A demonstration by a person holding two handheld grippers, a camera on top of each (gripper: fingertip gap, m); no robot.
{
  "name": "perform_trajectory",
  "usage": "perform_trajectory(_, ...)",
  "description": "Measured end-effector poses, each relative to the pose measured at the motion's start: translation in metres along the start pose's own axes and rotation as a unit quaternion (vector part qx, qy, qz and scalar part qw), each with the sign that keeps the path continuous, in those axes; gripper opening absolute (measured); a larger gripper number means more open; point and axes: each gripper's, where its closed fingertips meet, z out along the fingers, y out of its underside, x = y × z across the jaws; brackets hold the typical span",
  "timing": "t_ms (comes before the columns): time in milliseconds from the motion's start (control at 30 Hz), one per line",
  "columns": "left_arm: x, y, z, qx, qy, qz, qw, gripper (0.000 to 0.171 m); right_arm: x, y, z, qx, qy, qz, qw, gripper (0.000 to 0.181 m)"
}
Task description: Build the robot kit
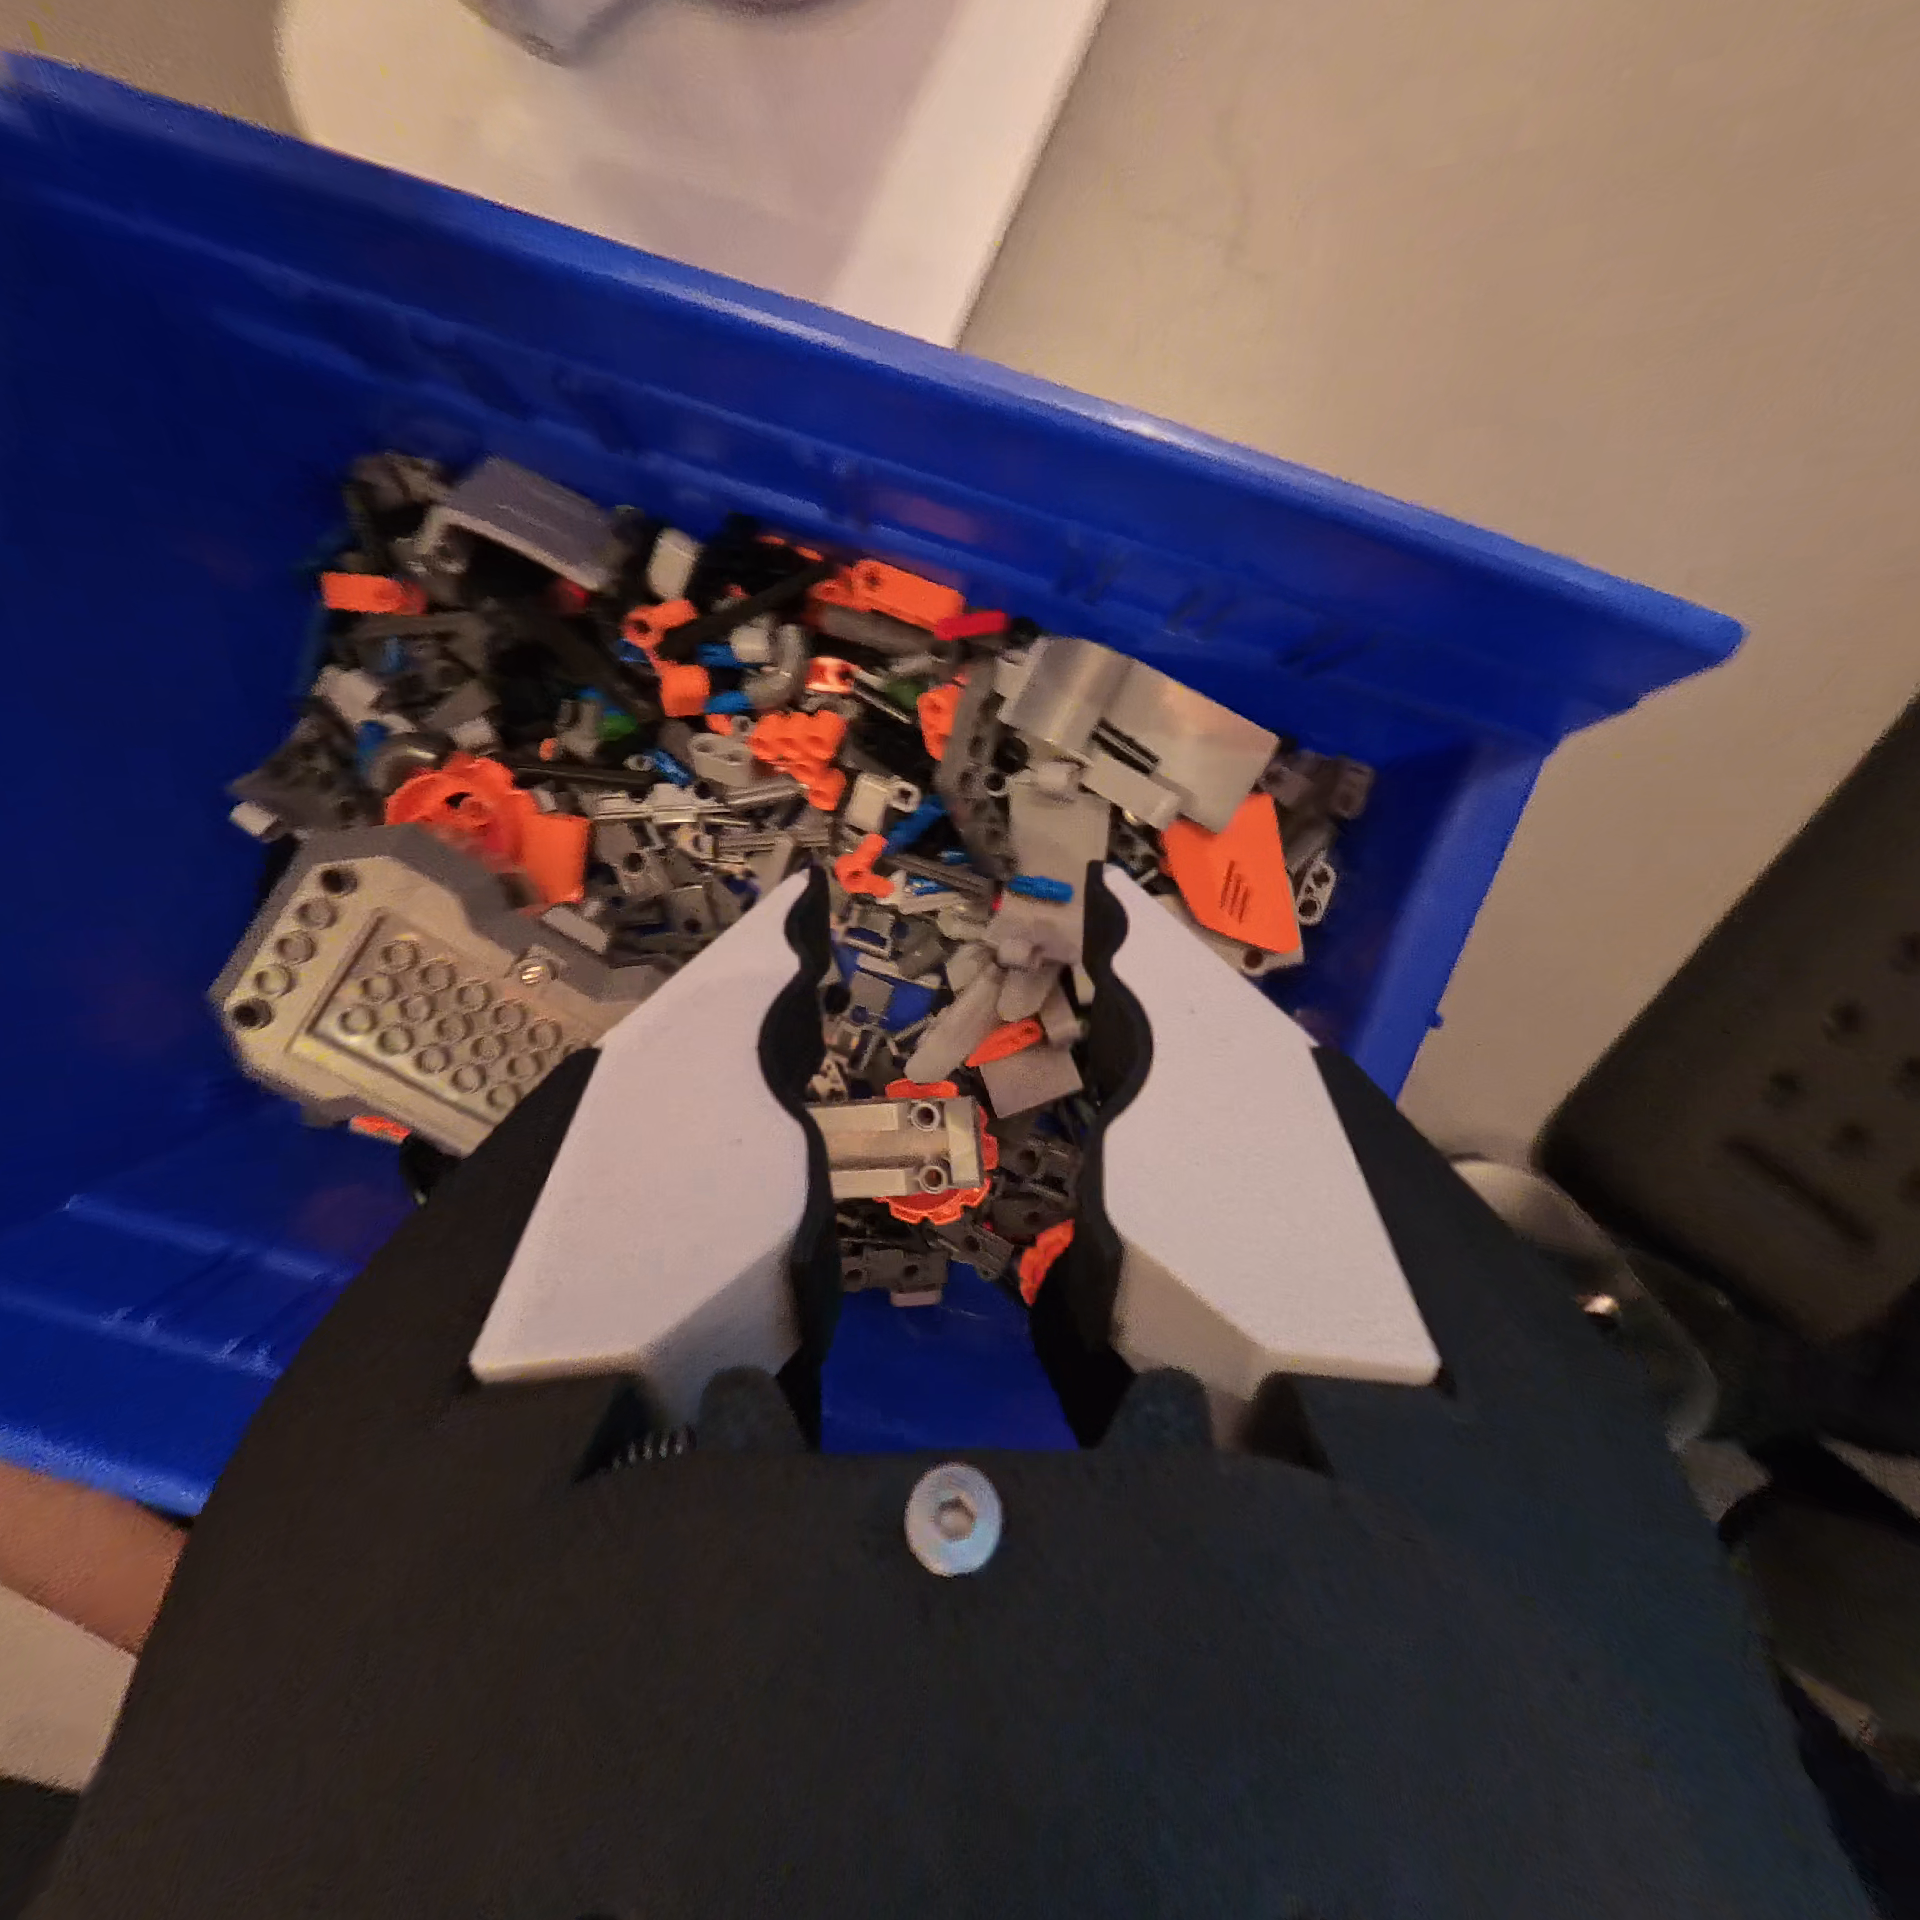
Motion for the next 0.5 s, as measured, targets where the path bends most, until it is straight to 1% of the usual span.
perform_trajectory(67, 0.008, 0.006, 0.006, -0.02, 0.014, 0.014, 1.0, 0.046, 0.001, 0.002, 0.001, -0.002, 0.0, 0.003, 1.0, 0.08)
perform_trajectory(233, 0.009, 0.002, 0.014, -0.012, 0.026, 0.023, 0.999, 0.043, 0.005, 0.003, 0.001, 0.0, 0.003, 0.008, 1.0, 0.077)
perform_trajectory(300, 0.004, 0.007, 0.022, -0.029, 0.018, 0.019, 0.999, 0.039, 0.006, 0.003, 0.001, 0.0, 0.006, 0.008, 1.0, 0.076)
perform_trajectory(433, -0.001, 0.008, 0.038, -0.029, 0.017, -0.001, 0.999, 0.024, 0.009, 0.004, 0.0, 0.0, 0.008, 0.012, 1.0, 0.075)
perform_trajectory(500, -0.004, 0.01, 0.043, -0.033, 0.013, -0.009, 0.999, 0.021, 0.009, 0.004, 0.0, 0.001, 0.008, 0.012, 1.0, 0.076)
